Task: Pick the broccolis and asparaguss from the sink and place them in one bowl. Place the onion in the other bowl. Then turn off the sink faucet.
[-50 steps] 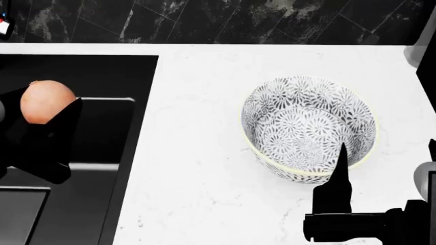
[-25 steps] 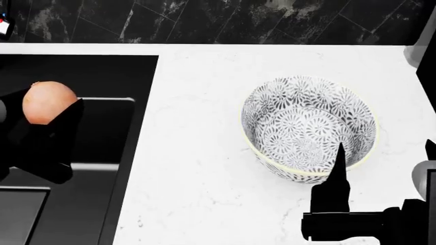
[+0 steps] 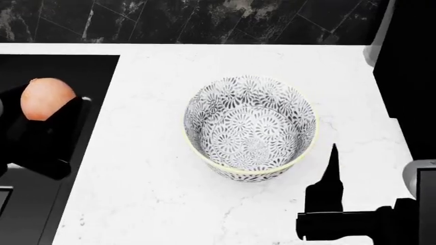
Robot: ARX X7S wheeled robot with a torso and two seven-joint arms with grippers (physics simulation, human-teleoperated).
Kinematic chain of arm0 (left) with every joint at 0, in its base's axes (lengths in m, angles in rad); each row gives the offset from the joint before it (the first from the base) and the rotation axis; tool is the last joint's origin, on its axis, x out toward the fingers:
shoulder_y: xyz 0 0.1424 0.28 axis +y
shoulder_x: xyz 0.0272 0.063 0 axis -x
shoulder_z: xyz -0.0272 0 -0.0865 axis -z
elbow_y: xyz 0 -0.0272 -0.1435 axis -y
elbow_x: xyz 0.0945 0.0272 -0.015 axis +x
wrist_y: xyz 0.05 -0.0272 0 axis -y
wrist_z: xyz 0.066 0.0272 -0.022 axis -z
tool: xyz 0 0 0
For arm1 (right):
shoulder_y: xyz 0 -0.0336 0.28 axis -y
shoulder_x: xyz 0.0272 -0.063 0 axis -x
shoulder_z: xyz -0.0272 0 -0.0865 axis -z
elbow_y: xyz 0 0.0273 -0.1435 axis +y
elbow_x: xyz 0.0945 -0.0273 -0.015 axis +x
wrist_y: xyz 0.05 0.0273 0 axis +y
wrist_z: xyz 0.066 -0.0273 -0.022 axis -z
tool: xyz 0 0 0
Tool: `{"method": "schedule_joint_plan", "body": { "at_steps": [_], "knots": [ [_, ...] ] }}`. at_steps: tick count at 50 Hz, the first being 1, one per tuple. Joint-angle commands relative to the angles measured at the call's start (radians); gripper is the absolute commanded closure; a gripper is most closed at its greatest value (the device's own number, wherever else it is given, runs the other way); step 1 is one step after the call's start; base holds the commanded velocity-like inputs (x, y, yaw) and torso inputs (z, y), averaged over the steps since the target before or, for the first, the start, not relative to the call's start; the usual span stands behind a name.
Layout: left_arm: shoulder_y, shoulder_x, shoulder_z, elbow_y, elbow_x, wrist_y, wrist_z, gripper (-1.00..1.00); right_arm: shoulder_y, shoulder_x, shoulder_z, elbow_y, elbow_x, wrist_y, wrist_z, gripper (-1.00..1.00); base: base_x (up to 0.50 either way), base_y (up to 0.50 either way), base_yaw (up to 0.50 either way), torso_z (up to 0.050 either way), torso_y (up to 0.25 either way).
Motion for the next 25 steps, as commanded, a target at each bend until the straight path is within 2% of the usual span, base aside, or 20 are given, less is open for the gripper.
{"method": "schedule_joint_plan", "body": {
  "at_steps": [1,3,12,14,21,24,25],
  "knots": [
    [-0.042,0.023,-0.017,-0.026,-0.031,-0.008,0.011,1.00,0.009,-0.018,-0.009,0.003,-0.019,0.007,-0.017,-1.00,0.00,0.00,0.00,0.000,0.000],
    [-0.080,0.033,-0.001,-0.015,-0.015,-0.045,0.027,1.00,0.005,-0.017,-0.006,0.002,-0.019,0.004,-0.016,-1.00,0.00,0.00,0.00,0.000,0.000],
    [-0.270,0.141,0.015,-0.038,-0.124,-0.173,0.024,1.00,0.013,-0.022,-0.007,0.009,-0.019,0.002,-0.025,-1.00,0.00,0.00,0.00,0.000,0.000],
    [-0.296,0.170,0.034,-0.046,-0.100,-0.192,0.031,1.00,0.015,-0.021,-0.007,0.007,-0.018,0.003,-0.025,-1.00,0.00,0.00,0.00,0.000,0.000],
    [-0.389,0.317,0.105,-0.178,-0.134,-0.284,0.051,1.00,0.022,0.001,0.010,-0.010,0.021,0.007,-0.001,-1.00,0.00,0.00,0.00,0.000,0.001],
    [-0.422,0.378,0.123,-0.215,-0.153,-0.306,0.086,1.00,0.030,-0.004,0.007,-0.002,0.029,0.009,-0.001,-1.00,0.00,0.00,0.00,0.000,0.000],
    [-0.443,0.395,0.144,-0.199,-0.108,-0.307,0.144,1.00,0.034,-0.013,-0.002,0.006,0.020,0.011,-0.008,-1.00,0.00,0.00,0.00,0.000,0.000]
  ]
}}
